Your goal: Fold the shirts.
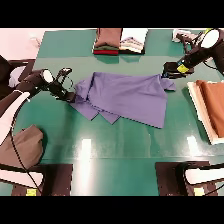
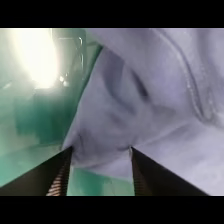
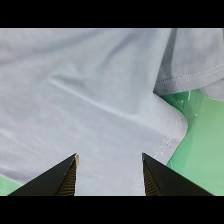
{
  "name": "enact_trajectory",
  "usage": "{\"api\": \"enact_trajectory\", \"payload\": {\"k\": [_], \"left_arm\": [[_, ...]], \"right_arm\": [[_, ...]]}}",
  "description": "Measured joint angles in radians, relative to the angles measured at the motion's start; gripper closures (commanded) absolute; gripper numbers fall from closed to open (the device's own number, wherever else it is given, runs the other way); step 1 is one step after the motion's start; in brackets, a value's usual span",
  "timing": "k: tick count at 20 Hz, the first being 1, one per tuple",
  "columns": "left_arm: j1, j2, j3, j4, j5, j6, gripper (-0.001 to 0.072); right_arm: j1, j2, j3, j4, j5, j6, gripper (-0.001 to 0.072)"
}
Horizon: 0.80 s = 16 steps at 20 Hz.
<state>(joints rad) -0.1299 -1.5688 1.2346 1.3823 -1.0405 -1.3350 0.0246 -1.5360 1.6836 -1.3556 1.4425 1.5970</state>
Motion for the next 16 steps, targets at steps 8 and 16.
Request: {"api": "enact_trajectory", "payload": {"k": [8, 16], "left_arm": [[0.000, -0.006, 0.056, 0.005, -0.066, 0.002, 0.0679], [0.000, 0.018, 0.116, 0.006, -0.140, 0.002, 0.0679]], "right_arm": [[-0.023, 0.007, -0.018, -0.006, 0.077, 0.000, 0.0245], [-0.092, 0.218, -0.519, -0.008, -0.014, 0.036, 0.0146]]}}
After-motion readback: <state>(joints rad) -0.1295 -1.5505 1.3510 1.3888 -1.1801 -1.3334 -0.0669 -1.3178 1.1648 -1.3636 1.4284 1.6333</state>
